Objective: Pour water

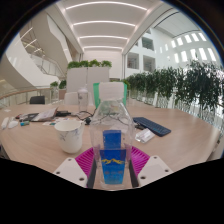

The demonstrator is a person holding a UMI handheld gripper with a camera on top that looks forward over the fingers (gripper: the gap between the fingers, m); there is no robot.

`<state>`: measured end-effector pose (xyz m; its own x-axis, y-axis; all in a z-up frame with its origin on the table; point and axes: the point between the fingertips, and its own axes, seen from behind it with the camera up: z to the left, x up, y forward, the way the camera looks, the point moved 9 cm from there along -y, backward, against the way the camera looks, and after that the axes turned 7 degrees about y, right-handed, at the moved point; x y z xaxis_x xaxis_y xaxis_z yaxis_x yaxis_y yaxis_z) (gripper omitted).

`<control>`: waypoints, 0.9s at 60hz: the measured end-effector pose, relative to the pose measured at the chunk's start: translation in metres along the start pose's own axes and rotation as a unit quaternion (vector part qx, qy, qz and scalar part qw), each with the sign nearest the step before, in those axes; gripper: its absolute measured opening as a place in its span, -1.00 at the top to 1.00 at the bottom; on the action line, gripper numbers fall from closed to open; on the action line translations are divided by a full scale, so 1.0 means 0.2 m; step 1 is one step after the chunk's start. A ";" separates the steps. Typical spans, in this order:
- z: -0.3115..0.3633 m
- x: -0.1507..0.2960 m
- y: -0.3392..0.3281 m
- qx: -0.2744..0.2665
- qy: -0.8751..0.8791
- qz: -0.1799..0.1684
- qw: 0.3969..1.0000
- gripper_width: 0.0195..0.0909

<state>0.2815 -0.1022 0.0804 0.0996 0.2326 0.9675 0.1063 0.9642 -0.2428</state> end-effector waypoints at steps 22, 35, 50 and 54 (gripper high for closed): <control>-0.11 0.07 0.03 -0.009 0.041 0.069 0.997 0.47; -0.20 0.63 0.13 -0.047 -0.268 0.036 0.962 0.54; -0.04 0.85 0.48 -0.051 -0.742 0.010 0.669 0.54; 0.01 0.81 0.52 -0.043 -0.822 0.003 0.568 0.54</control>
<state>0.3065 0.0369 0.2120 -0.9507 0.1074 -0.2909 0.1649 0.9696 -0.1808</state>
